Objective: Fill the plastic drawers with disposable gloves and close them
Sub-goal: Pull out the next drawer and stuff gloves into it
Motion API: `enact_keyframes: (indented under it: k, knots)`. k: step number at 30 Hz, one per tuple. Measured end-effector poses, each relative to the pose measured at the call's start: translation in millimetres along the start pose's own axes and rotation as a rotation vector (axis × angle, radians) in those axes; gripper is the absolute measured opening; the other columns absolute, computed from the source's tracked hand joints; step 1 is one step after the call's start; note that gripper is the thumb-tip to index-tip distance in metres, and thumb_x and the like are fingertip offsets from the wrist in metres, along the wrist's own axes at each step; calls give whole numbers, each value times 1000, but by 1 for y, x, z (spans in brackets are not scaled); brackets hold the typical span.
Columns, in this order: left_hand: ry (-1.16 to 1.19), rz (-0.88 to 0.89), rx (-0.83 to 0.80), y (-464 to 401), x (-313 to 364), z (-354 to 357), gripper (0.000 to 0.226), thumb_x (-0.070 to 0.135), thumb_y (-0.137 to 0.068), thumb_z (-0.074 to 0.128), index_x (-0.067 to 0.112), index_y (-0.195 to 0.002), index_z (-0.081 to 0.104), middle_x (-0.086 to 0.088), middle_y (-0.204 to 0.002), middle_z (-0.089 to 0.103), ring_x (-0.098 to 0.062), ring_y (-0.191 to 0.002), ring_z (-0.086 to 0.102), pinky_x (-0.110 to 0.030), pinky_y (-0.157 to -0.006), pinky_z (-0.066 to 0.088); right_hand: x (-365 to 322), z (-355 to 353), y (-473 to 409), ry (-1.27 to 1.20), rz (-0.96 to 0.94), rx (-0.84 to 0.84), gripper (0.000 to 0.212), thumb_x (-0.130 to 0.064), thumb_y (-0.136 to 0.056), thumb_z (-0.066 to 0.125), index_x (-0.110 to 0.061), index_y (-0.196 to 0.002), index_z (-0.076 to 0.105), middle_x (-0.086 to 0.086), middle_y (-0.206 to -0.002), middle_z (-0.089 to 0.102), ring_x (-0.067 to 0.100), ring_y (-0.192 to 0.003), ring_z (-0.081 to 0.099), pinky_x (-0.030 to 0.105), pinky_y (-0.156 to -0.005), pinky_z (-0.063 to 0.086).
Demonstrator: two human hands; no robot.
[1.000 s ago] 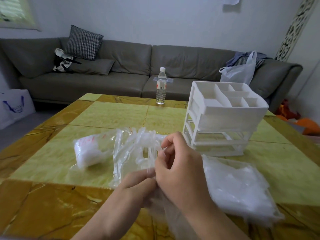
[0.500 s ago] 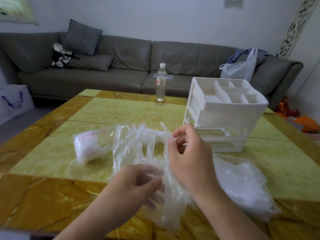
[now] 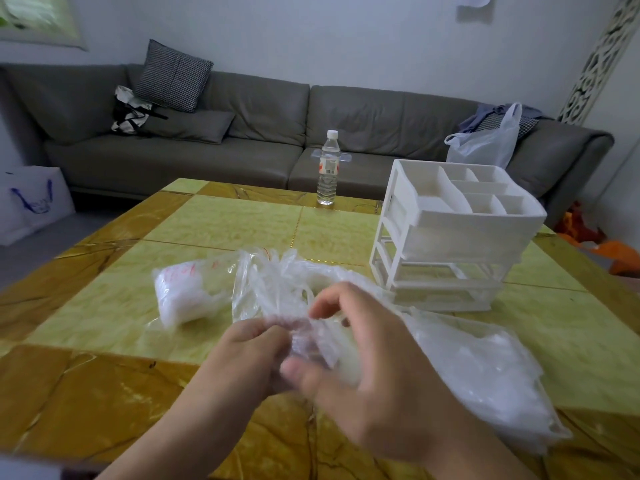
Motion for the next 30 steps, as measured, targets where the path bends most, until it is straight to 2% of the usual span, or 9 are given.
enact_keyframes:
  k: [2,6,12,16,18,20,22,25,30]
  knots:
    - [18,-6,-27,-1,0,-1,29,0,-93,47,-1,-91,77,-25,-90,74,-31,-77,67,-38,-68,58,-1,11,2,228,-7,-54,42,-59,-87,70,-43,-117,46,-26,-119,50,-1,-113,51,18,-89,46]
    - [42,-64,-62,0,1,5,47,-11,-94,38,5,-88,81,-28,-92,75,-39,-84,73,-50,-83,62,14,14,-2,65,24,38,38,-21,-95,69,-39,-125,53,-24,-120,60,-1,-117,58,21,-97,51]
    - [-3,-95,14,-3,3,-5,41,-13,-96,34,-5,-107,73,-13,-67,68,-26,-59,73,-36,-61,63,28,6,-4,-229,207,140,15,-28,-98,75,-32,-112,72,-21,-104,75,-9,-102,68,11,-87,52]
    - [45,-131,-67,0,7,-2,41,-12,-98,32,-5,-118,67,-27,-96,77,-42,-93,77,-57,-91,59,39,0,-4,-87,244,360,15,-23,-98,70,-21,-86,79,-14,-78,77,2,-77,72,35,-76,58]
    - [52,-147,-119,5,7,2,38,-12,-98,34,-9,-115,67,-24,-78,76,-40,-85,78,-57,-88,60,35,-7,-2,-17,128,503,18,-21,-102,68,-19,-88,79,-9,-80,77,6,-77,74,38,-72,59]
    - [80,-161,-137,9,7,7,37,-14,-96,37,-9,-91,73,-12,-51,62,-28,-53,71,-46,-65,65,21,-4,0,95,-50,499,17,-21,-105,65,-17,-100,81,-6,-93,80,8,-88,75,37,-75,61]
    - [155,-149,-113,9,5,7,29,-14,-91,46,-7,-74,68,-17,-57,53,-25,-47,62,-38,-52,61,9,12,2,201,-192,404,22,-19,-103,62,-21,-115,80,-12,-113,78,8,-103,74,34,-83,61]
    - [225,-139,-144,3,3,7,11,-5,-78,56,-7,-84,65,-20,-83,49,-34,-73,55,-43,-68,60,5,33,4,319,-321,294,31,-16,-95,61,-19,-121,78,-8,-121,75,15,-110,71,36,-81,62]
    - [429,-152,-143,1,5,3,22,0,-80,47,-5,-65,63,-15,-67,52,-23,-54,55,-37,-55,57,8,38,5,375,-361,220,36,-14,-96,62,-13,-130,74,-3,-130,72,17,-124,66,34,-92,59]
Point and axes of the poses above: each hand's wrist, its own y-axis away from the middle knuckle, its own z-axis out of the palm, x = y × z, the point moved 5 cm from there along -y, towards the middle knuckle
